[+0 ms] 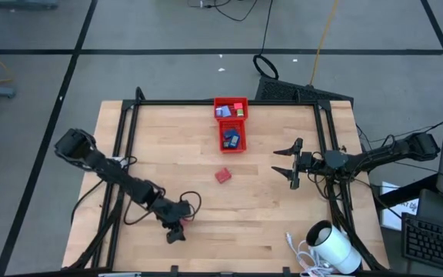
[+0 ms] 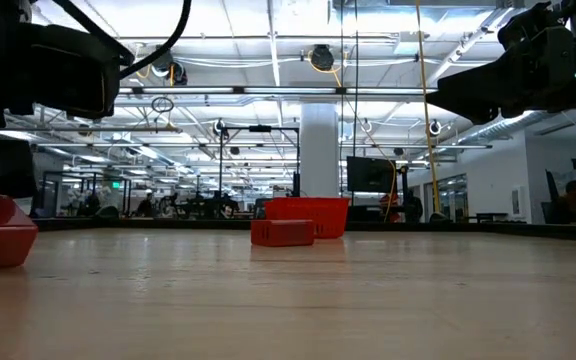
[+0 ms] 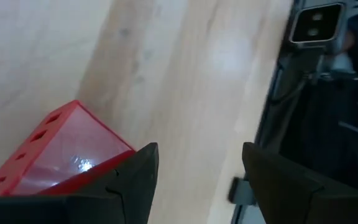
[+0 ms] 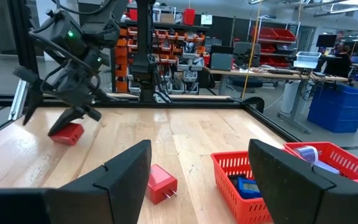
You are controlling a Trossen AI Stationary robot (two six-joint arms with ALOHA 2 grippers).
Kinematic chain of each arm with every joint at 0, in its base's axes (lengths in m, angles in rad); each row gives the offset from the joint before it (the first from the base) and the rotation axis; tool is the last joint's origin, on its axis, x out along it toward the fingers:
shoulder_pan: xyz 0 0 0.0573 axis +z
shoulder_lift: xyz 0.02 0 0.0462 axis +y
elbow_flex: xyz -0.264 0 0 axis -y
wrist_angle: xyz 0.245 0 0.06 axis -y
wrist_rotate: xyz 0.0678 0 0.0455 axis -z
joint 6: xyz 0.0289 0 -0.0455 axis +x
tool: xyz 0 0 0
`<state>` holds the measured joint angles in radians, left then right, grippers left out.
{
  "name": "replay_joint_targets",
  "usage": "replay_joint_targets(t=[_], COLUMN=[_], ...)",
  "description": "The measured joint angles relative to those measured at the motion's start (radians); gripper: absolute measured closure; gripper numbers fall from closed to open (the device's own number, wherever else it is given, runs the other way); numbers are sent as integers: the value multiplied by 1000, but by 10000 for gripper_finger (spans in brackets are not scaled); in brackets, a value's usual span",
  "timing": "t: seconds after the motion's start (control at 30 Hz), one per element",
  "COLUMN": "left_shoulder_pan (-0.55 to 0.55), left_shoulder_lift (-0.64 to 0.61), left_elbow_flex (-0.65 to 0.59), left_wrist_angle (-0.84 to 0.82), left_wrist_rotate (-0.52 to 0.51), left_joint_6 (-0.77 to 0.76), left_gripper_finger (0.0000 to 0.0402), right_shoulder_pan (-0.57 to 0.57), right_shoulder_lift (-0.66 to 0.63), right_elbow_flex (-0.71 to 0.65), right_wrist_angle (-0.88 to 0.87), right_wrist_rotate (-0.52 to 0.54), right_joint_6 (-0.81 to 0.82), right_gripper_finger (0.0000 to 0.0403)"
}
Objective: Pick & Place Office items
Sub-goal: Put the bottom red charger adapter into the top red bin
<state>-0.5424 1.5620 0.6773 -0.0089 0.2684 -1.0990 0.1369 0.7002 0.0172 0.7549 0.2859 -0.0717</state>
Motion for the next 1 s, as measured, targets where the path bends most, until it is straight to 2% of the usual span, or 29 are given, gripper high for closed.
replay_joint_targets(t=[0.53,0.67,0.73,1.0], left_shoulder_pan=[91,101,97,58], left_shoulder_lift=[-159,-178,-178,-177], left_elbow_flex=[-4,4,30,191], left_wrist_angle=[-289,-386,-487,-858], left_wrist_rotate=[-81,-90,-102,-267], left_joint_6=[60,-47,-87,-254], left_gripper_finger=[163,163,163,163], right_shoulder_pan=[0,0,0,0], right_shoulder_lift=[0,0,0,0], right_elbow_flex=[0,0,0,0], right_wrist_angle=[3,3,3,3], right_wrist_rotate=[0,0,0,0], right_joint_6=[0,0,0,0], right_gripper_finger=[140,140,140,140])
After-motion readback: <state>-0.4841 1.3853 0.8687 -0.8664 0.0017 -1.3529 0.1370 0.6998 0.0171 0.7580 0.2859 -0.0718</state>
